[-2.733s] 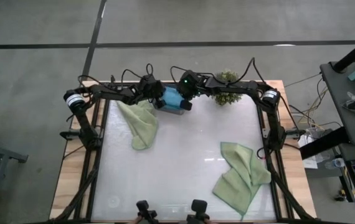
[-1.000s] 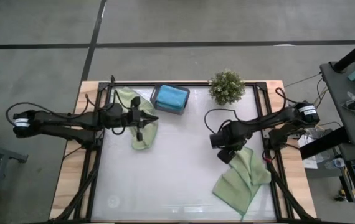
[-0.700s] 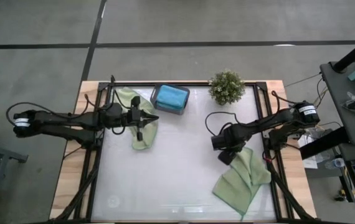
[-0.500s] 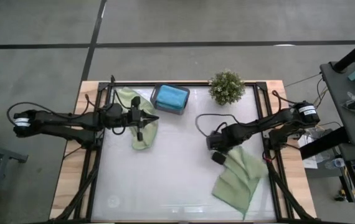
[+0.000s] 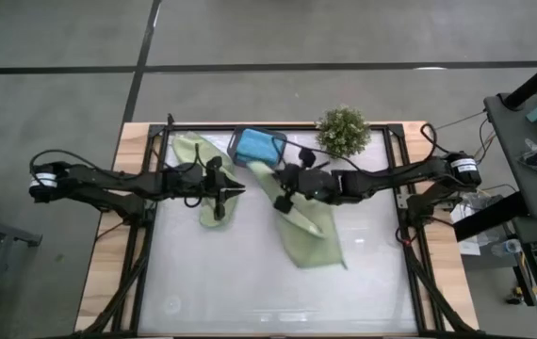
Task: Fold microfiber towels
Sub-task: Fold the bottom green microfiber towel
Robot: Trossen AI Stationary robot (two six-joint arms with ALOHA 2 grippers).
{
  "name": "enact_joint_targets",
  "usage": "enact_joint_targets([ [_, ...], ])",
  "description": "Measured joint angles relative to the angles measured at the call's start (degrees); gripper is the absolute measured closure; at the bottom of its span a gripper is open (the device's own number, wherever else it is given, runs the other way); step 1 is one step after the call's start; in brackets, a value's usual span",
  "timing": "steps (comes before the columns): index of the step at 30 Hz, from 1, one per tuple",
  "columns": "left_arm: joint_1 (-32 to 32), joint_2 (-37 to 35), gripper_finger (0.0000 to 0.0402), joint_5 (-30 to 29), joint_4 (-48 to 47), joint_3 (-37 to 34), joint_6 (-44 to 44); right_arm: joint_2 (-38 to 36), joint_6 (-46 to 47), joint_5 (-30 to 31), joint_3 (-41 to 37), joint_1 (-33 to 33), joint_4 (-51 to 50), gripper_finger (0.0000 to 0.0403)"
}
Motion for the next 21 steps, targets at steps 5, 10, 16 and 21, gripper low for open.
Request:
enact_joint_targets([
  [5,0.04,-0.16,0.0285,2.36,0.89,0.02,-3.77,2.75,-2.51,1.40,-4.28,-0.67,16.53,0.0394],
  [10,0.48,-0.32,0.0222,-0.73,5.90,0.12,-8.37,7.73,-4.15,2.26,-5.56,-0.67,22.48,0.0394],
  [16,1.20,0.48,0.0190,-4.76,7.32,0.08,-15.52,13.53,-5.21,5.04,-4.25,-0.65,23.34,0.0394],
  [21,2.33,2.15,0.0189,-6.95,7.55,0.10,-20.55,15.78,-6.82,5.20,-2.83,-0.65,23.60,0.0394],
])
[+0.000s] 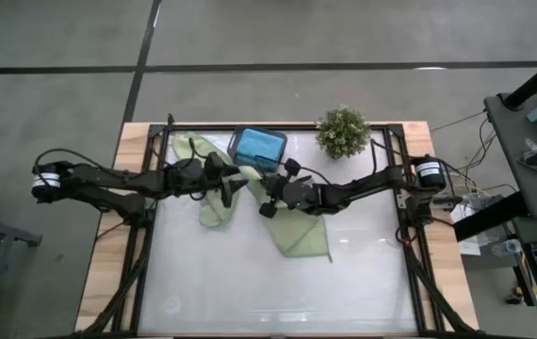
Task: Fold microfiber towels
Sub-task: Fold the bottom green microfiber towel
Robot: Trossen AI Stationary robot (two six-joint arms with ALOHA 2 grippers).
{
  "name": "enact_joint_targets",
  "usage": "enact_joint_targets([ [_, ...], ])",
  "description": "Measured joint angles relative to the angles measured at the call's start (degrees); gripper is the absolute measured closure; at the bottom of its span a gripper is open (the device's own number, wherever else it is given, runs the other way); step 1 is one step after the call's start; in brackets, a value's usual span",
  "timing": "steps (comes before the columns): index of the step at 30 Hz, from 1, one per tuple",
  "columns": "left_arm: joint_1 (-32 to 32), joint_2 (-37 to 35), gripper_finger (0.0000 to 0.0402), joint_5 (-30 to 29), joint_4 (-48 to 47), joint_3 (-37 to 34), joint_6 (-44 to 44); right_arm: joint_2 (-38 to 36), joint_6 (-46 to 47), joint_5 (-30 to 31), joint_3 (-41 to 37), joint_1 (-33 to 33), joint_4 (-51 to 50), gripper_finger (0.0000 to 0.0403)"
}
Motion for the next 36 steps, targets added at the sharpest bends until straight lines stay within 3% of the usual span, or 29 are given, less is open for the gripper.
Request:
enact_joint_targets([
  [4,0.41,2.67,0.0189,-2.92,0.60,-0.02,-0.74,0.39,-0.97,-0.25,0.20,0.00,1.73,0.0394],
  [9,0.41,7.40,0.0206,-3.17,9.57,-0.04,1.76,0.44,-2.08,-0.30,0.24,0.00,1.64,0.0394],
  [12,0.36,9.57,0.0252,-3.11,14.51,-0.04,4.09,0.44,-2.87,-0.31,0.24,0.12,1.39,0.0394],
  [17,0.36,10.36,0.0381,-1.69,14.94,0.13,7.98,0.34,-2.80,-1.47,0.22,0.22,-0.01,0.0394],
  [20,0.36,8.88,0.0393,2.04,14.33,0.11,11.74,-1.22,-1.81,-6.18,0.38,0.33,-4.50,0.0382],
  [23,0.32,5.88,0.0400,9.11,8.36,0.50,15.11,-4.08,0.72,-11.12,2.02,0.37,-12.96,0.0355],
  [26,0.05,2.01,0.0401,15.95,-3.75,0.38,18.97,-7.17,1.72,-18.31,4.32,0.07,-25.08,0.0319],
  [29,-0.39,-1.35,0.0401,17.43,-16.93,0.13,20.59,-9.66,1.36,-24.05,5.59,-0.71,-37.39,0.0284],
  [31,-0.40,-2.56,0.0401,17.43,-22.35,-0.06,20.71,-10.33,0.59,-24.30,5.38,-1.62,-42.68,0.0265],
  [36,-0.42,-2.97,0.0401,17.40,-24.88,-0.09,20.82,-8.78,0.01,-24.28,0.52,-5.42,-42.21,0.0235],
])
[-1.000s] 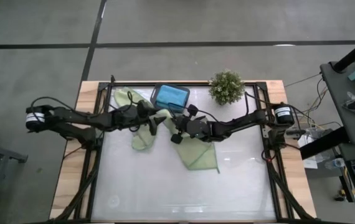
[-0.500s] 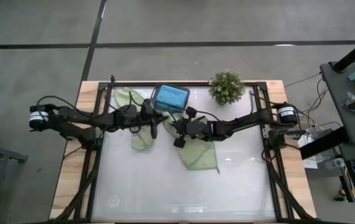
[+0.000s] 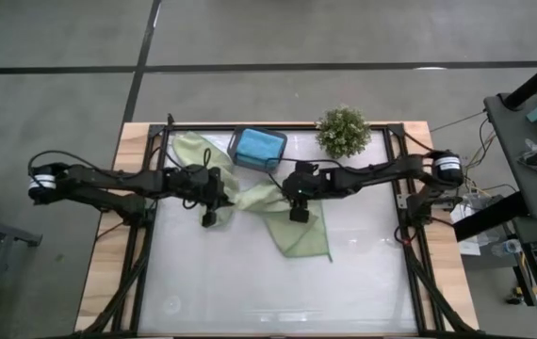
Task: Fold microfiber towels
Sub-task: Fold the bottom green microfiber towel
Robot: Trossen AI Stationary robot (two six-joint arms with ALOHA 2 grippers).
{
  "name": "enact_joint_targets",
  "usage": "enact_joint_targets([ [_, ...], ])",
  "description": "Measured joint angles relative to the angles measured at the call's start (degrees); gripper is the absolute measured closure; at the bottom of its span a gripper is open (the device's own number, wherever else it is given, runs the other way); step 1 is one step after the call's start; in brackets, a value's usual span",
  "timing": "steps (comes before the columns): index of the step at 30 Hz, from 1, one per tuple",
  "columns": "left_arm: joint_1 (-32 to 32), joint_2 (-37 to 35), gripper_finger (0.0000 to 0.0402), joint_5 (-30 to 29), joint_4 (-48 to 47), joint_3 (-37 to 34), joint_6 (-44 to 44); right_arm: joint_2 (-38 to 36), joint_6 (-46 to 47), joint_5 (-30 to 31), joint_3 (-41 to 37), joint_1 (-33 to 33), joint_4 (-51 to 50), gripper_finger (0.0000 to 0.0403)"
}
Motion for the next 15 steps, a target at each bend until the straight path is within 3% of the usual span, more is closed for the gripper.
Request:
enact_joint_targets([
  [8,0.02,1.69,0.0401,-0.01,1.45,-0.02,1.05,4.63,-0.10,0.02,-4.34,-5.05,4.46,0.0230],
  [15,0.02,1.98,0.0401,-0.07,1.63,-0.02,1.05,3.96,-0.36,-0.13,-4.39,-5.22,6.30,0.0282],
])
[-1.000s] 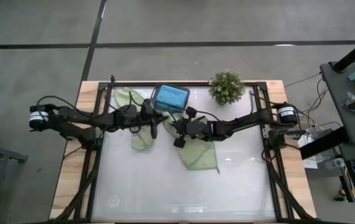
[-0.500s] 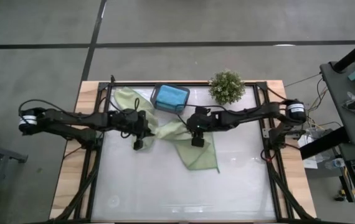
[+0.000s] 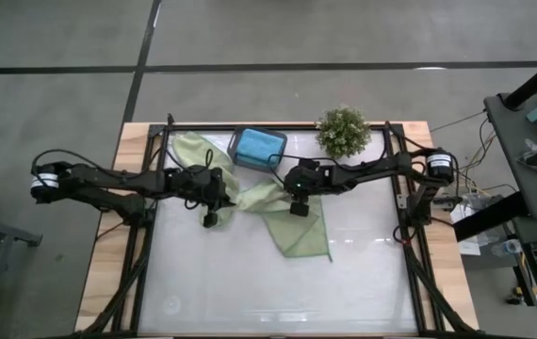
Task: Fold microfiber towels
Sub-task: Fold the bottom green microfiber towel
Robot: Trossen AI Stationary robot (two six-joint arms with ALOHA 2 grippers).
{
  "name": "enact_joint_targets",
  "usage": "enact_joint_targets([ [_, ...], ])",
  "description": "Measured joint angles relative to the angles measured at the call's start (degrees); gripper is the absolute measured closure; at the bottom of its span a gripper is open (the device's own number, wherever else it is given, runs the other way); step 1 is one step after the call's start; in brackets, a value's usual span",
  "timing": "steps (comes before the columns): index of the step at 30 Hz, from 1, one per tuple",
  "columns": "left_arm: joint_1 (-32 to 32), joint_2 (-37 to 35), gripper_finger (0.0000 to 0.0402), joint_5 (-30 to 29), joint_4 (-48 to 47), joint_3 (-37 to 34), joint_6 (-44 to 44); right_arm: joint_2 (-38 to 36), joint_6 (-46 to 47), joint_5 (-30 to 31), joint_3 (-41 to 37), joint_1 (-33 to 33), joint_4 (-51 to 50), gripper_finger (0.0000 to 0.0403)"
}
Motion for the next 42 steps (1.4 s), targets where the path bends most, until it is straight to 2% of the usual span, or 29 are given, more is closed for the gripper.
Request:
enact_joint_targets([
  [5,0.00,-0.04,0.0401,-0.07,0.00,0.00,0.00,-0.09,-1.84,0.01,0.01,0.01,-0.14,0.0379],
  [8,0.00,-0.30,0.0401,-0.09,-0.30,0.29,-0.05,-1.69,-2.62,-0.02,1.07,0.16,-3.55,0.0391],
  [14,0.00,-3.90,0.0401,-0.12,-3.59,3.41,0.28,-8.48,-1.44,-0.36,6.29,0.91,-17.80,0.0394],
  [23,0.00,-14.17,0.0401,-1.76,-16.02,13.54,3.42,-24.02,-1.42,6.01,12.96,5.08,-30.04,0.0394],
  [28,-0.01,-18.18,0.0401,-1.77,-16.32,18.56,3.51,-33.38,0.56,7.54,18.20,6.99,-33.27,0.0394],
  [32,-0.02,-19.56,0.0401,-1.77,-16.31,21.57,3.86,-37.98,0.82,7.78,20.78,7.41,-33.60,0.0394],
  [34,-0.02,-19.69,0.0401,-1.79,-16.22,22.78,5.93,-39.36,-0.10,8.09,21.76,7.44,-33.66,0.0394],
  [38,0.12,-19.03,0.0401,-1.87,-16.04,24.98,10.05,-40.76,-3.05,13.15,23.17,7.42,-34.23,0.0394],
  [42,0.24,-17.03,0.0401,-2.72,-16.25,27.20,16.21,-40.61,-5.69,13.75,24.17,7.41,-34.84,0.0394],
])
